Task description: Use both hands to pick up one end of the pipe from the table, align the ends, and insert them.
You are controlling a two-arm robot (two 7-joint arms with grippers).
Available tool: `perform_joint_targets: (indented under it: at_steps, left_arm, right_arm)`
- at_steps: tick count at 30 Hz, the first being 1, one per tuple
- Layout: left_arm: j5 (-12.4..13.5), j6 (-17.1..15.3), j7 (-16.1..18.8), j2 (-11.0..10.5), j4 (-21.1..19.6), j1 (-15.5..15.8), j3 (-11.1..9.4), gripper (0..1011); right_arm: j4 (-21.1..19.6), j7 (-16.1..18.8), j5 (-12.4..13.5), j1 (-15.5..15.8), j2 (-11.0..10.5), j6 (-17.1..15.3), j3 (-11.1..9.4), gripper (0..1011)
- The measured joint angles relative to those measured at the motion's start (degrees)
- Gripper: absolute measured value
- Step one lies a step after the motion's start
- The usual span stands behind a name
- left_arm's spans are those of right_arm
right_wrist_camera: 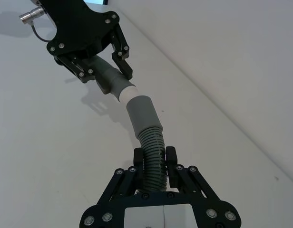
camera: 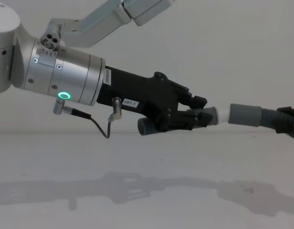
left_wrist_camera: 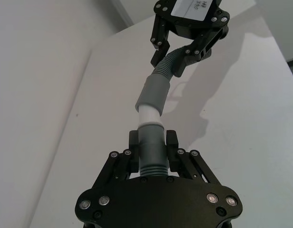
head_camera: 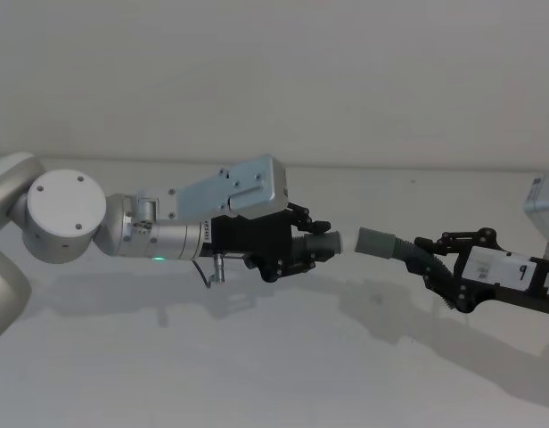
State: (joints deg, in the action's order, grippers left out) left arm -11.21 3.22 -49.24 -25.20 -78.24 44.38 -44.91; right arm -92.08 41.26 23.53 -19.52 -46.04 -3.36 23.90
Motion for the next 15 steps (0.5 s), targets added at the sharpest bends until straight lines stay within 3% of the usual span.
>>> perform_joint_targets:
  at_steps: [15]
  left_arm:
    - [-0.54, -0.02, -0.79, -0.35, -0.17, 0.76, -0.94, 330]
  right_arm:
    - [-0.21, 1.16, -0.08, -0.27, -1.0, 2.67, 0.48, 280]
